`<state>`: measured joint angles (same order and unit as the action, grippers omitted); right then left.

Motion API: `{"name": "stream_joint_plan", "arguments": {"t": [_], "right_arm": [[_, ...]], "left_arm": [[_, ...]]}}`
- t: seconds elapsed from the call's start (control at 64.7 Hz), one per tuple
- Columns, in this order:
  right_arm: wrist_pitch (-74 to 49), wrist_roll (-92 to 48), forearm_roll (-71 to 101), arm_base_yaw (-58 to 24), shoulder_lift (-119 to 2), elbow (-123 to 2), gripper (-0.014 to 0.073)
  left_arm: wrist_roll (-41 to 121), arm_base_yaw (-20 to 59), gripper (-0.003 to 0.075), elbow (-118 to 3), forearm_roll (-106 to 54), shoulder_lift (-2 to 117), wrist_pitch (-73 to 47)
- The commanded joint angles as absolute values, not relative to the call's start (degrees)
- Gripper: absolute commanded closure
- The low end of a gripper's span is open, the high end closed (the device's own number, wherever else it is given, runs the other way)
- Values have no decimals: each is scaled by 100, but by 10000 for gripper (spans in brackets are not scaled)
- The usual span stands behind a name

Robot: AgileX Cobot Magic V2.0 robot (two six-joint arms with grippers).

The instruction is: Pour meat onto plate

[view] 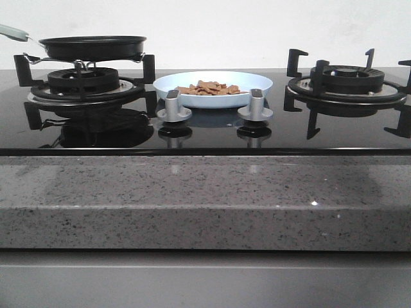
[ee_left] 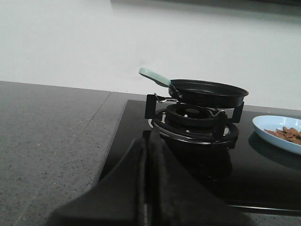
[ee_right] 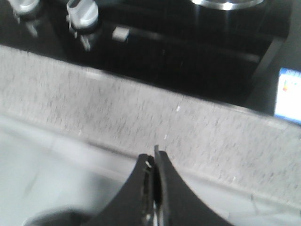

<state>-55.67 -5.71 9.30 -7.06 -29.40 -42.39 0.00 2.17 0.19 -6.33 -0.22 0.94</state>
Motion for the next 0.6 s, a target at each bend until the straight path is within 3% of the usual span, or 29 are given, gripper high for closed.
{"name": "stream_joint_plan", "arguments": {"t": [0.0,0.263,0.587], "right_arm": [[-4590,-586,832,-443,-2536,-3963,662],[-2425,-586,795,221,-978,-1921,662],[-1348,-586,795,382,162,-394,662]], "left_arm": [[-33,213,741,48,-680,-112,579],[-33,213,741,48,-680,-112,579],[-33,213,741,48,-680,-112,579]]}}
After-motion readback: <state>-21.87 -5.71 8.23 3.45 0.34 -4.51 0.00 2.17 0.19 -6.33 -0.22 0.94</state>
